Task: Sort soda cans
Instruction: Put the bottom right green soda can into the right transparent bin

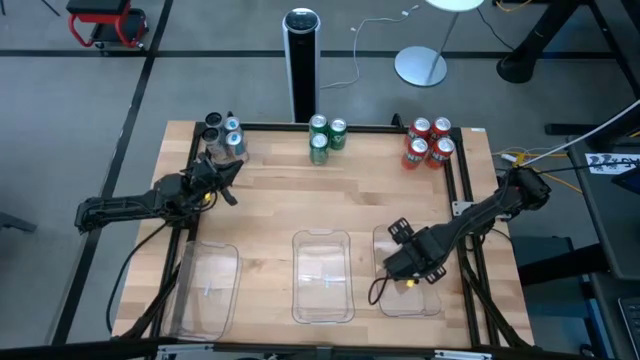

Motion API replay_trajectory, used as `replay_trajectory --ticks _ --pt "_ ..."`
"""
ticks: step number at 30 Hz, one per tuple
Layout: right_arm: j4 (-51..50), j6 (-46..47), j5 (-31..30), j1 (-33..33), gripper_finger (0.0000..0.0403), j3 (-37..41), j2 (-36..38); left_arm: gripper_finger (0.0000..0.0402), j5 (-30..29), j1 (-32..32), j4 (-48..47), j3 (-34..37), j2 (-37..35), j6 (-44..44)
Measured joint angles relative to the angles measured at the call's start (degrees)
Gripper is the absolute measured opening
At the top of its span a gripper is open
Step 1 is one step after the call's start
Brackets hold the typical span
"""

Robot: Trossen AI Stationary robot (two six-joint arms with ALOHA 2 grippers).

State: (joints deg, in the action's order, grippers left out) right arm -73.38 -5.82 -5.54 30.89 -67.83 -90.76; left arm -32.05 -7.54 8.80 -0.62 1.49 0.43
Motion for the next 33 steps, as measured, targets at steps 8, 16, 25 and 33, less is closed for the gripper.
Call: replay_trajectory --ticks 8,16,25,33 --pt "4.9 -0.1 0.0 -0.2 0.0308 5.7 0.0 0.0000 0.0 0.0 0.0 0.0 0.0 -0.2" --pt "5.7 2.5 -1.5 -0.2 0.0327 8.0 0.0 0.0000 0.0 0.0 0.0 0.0 0.0 -0.4" --pt "5.6 1.1 -4.2 -0.2 0.0389 8.0 0.0 0.0000 0.0 0.0 0.0 0.0 0.0 -0.5" --pt "3.8 2.3 -2.8 -0.2 0.0399 7.7 0.0 0.0000 0.0 0.0 0.0 0.0 0.0 -0.5"
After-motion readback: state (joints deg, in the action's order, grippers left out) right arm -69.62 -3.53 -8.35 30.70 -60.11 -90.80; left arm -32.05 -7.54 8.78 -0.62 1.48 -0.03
